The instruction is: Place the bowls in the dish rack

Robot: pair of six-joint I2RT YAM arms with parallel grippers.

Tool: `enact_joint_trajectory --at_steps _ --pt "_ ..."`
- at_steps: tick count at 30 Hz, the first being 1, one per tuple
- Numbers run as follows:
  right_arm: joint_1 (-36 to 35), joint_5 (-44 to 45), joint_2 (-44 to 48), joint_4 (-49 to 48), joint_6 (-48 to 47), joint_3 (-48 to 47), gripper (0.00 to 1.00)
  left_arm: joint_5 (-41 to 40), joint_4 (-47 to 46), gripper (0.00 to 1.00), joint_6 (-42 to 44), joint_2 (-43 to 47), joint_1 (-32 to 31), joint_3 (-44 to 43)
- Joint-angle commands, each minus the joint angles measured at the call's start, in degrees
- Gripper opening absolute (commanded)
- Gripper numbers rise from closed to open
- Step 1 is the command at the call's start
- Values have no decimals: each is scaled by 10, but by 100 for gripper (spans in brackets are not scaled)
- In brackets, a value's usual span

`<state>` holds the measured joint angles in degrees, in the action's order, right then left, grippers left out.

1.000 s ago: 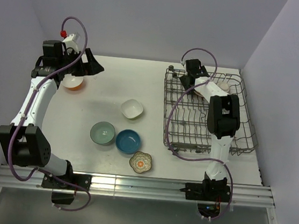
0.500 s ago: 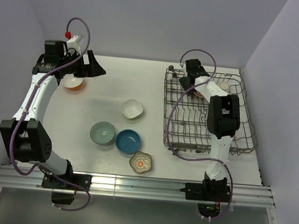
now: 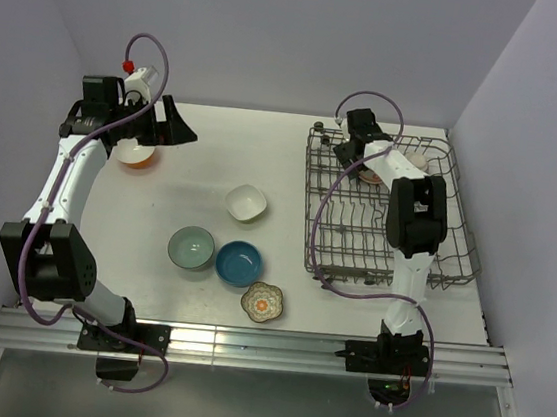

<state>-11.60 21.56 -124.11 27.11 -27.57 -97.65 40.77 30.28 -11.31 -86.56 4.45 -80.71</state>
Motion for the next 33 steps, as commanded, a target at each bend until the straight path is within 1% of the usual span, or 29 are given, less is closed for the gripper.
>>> enact_joint_trajectory --at_steps 1,4,7,8,10,11,12,13,14,15,17,19,20,22,23,26,29,31,33 --pt "8 32 -12 -8 3 -36 100 9 0 99 20 -3 3 -24" --pt "13 30 -3 -8 8 -38 100 4 10 99 48 -1 3 -16" --pt "11 3 20 1 19 -38 100 8 36 95 102 2 4 -4" --pt "11 -4 26 10 23 -40 100 7 46 93 143 2 4 -2" --pt "7 -27 51 23 37 -46 100 11 105 90 192 -7 6 -5" --pt "4 -38 62 31 42 -47 100 12 128 87 244 -13 6 -6" --pt "3 -60 75 34 47 -47 100 12 177 86 268 -17 7 -3" --pt "-1 -73 99 37 59 -50 100 12 198 84 294 -19 10 -1" --pt "-2 -84 111 50 66 -54 100 8 224 82 347 -23 12 3" --pt "-3 -95 122 58 74 -59 100 5 258 81 371 -24 14 14" --pt "-4 -134 152 86 96 -77 100 -15 282 77 429 -21 14 33" --pt "-5 -163 183 101 120 -90 100 -31 290 74 452 -19 14 64" --pt "-5 -194 193 116 128 -93 100 -37 287 71 461 -19 14 74" --pt "-4 -213 226 127 152 -93 100 -35 279 68 464 -23 14 99" --pt "-5 -259 237 135 159 -91 100 -33 279 66 471 -28 14 107" --pt "-4 -316 284 137 191 -69 100 -30 278 63 478 -47 8 127" --pt "-4 -357 323 132 224 -41 100 -36 270 59 479 -67 7 143" --pt "-5 -369 345 128 243 -21 100 -37 267 57 483 -76 2 148" --pt "-4 -381 358 128 254 -9 100 -35 262 56 487 -84 -3 157"
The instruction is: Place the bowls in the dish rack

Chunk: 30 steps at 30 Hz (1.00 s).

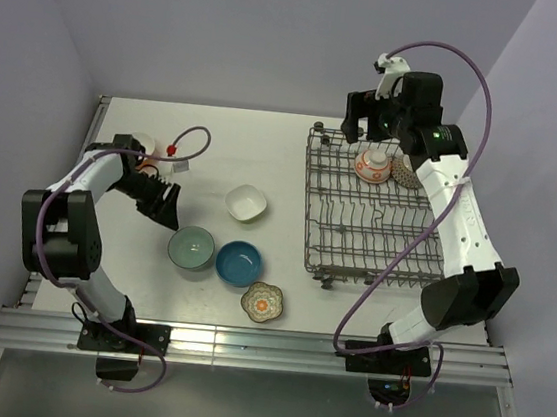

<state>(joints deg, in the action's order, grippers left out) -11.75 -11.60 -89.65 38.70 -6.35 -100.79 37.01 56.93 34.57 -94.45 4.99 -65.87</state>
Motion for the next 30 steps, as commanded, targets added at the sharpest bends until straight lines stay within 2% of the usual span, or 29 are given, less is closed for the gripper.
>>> enact_joint_trajectory --at_steps 1,6,12,15,16,17,19,22,27,28,30 --pt "-3 -50 17 11 45 25 100 -1 -8 56 29 -9 -11 12" --pt "-3 -52 26 12 57 41 100 -19 -42 55 24 -25 -37 44" --pt "-3 -55 37 2 63 68 100 -27 -74 41 -1 -35 -62 66" --pt "-3 -57 40 -6 86 80 100 -15 -77 26 -7 -42 -68 58" --pt "-3 -58 40 -9 89 81 100 -9 -73 10 -9 -47 -68 54" --pt "-2 -61 41 -11 97 83 100 -5 -71 3 -10 -48 -68 45" --pt "-2 -64 45 -20 106 91 100 5 -73 0 -15 -44 -63 38" --pt "-2 -80 53 -31 123 101 100 70 -56 0 -13 -38 -52 -4" --pt "8 -147 68 -62 173 115 100 295 26 0 -21 -54 9 -101" --pt "10 -159 75 -68 182 118 100 320 24 0 -33 -55 17 -123" --pt "11 -196 83 -92 227 132 100 393 -37 0 -109 -41 16 -126"
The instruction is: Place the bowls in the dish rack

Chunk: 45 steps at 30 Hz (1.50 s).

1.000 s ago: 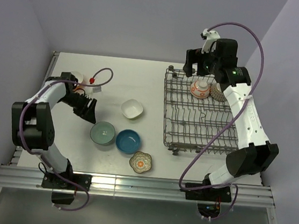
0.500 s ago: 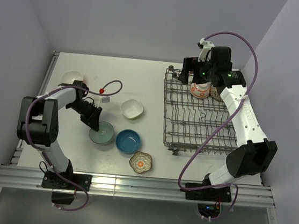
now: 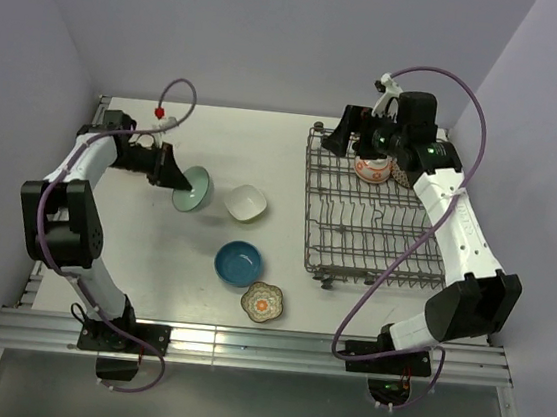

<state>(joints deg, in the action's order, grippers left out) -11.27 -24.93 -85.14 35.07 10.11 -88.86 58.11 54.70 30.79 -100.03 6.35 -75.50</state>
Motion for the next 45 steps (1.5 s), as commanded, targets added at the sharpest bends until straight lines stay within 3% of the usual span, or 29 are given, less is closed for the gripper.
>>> enact_joint_trajectory --at_steps 1,3,4,6,7,14,21,26,37,45 --pt "5 -83 39 -70 77 16 100 205 -122 0 -173 35 2 -23" --pt "5 -108 36 -77 108 18 99 192 -250 0 -293 64 -7 16" --pt "6 -118 33 -87 118 18 99 165 -403 0 -416 81 -13 35" --pt "5 -148 30 -111 149 25 99 134 -562 0 -579 135 -26 103" --pt "5 -158 30 -121 162 30 99 100 -656 0 -619 156 -34 121" --pt "-34 -205 34 -212 246 69 99 8 -810 0 -777 164 -106 150" --pt "-115 -233 12 -271 285 72 99 -1 -915 0 -882 135 -155 162" --pt "-136 -226 1 -265 284 56 100 -1 -946 0 -907 132 -163 184" --pt "-168 -224 -29 -280 311 49 100 -10 -960 0 -915 135 -172 203" --pt "-178 -227 -30 -279 313 35 96 -19 -914 0 -882 138 -177 194"
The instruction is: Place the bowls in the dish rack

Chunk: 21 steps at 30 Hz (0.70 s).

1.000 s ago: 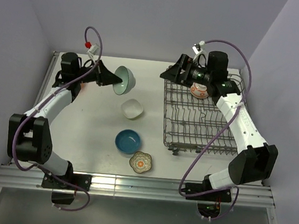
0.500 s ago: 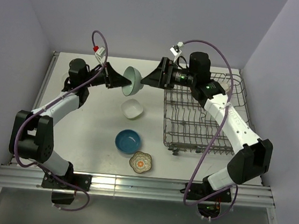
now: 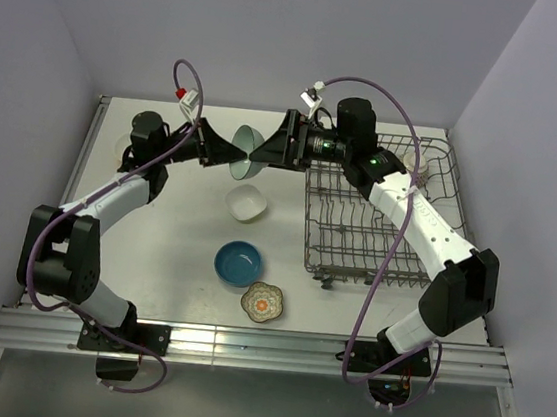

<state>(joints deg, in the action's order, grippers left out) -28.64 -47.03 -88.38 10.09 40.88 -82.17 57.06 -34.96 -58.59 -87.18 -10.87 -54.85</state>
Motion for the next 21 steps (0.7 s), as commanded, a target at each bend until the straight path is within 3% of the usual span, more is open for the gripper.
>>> enact_joint_trajectory --at_steps 1,13,21 --pt "-4 -5 3 -30 6 -32 95 -9 -14 0 15 10 -5 -12" --pt "-10 -2 15 -31 2 -26 85 -19 29 0 49 2 -11 -23" --pt "-17 15 6 -16 1 -33 86 -28 48 0 66 9 -22 -25"
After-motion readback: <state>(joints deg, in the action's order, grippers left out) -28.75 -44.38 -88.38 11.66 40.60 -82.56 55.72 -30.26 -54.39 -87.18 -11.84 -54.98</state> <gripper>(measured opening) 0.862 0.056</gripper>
